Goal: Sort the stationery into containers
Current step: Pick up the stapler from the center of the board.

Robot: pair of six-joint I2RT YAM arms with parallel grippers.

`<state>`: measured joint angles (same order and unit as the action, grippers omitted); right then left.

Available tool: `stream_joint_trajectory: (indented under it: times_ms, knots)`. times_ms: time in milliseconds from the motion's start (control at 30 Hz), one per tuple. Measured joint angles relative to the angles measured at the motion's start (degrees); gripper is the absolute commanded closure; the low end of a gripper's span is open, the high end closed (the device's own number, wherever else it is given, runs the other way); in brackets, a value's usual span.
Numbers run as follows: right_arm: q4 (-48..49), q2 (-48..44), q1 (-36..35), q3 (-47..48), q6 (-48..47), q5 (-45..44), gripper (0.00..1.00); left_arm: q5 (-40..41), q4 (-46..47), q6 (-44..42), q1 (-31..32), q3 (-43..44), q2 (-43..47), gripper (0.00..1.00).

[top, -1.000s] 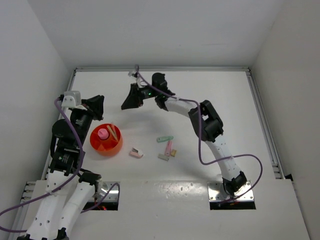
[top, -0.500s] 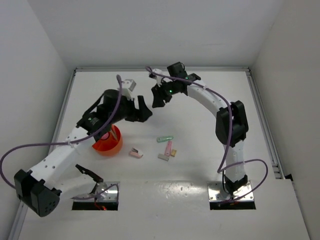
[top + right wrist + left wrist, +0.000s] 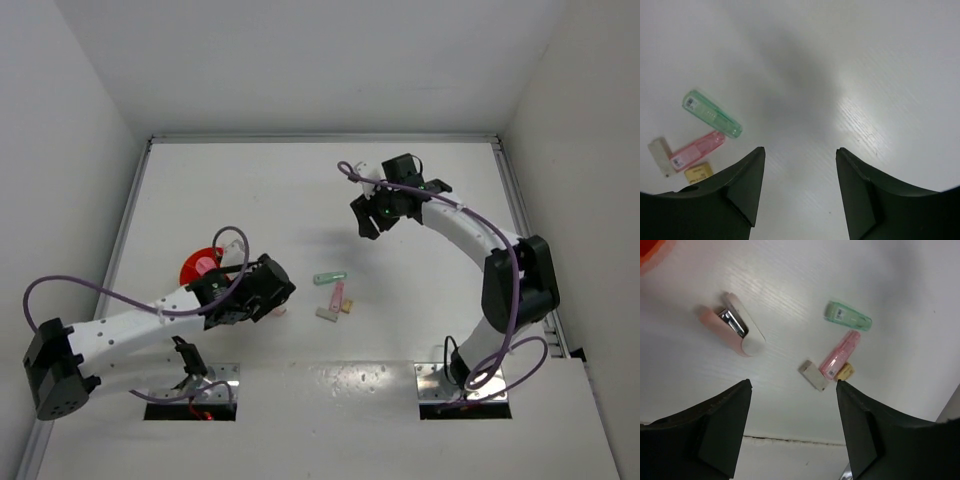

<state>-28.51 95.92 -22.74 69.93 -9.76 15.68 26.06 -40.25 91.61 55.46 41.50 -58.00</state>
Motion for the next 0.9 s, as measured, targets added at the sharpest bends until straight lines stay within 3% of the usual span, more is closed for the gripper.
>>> stream_joint_trajectory:
  times_ms: [133,267,600,900]
  knots:
    - [2.86,-0.96,1.29,-1.16,0.9,-0.66,0.41,4.59,-1.88,12.5,4.55,1.66,-8.85,0.25]
    - [3.15,-1.25,2.12,-2.29,1.31,-0.11,0.41,8.57,-3.48,17.86,7.3,5.2,-19.56,0.29]
    - [4.11,-3.21,5.11,-3.87,1.9,2.45,0.4,15.17,-11.54,21.29,10.16,13.44,-32.15,0.31]
    - [4.46,-3.28,7.8,-4.66,2.05,4.74,0.4,16.09,-15.39,21.59,10.14,13.9,-33.35,0.28]
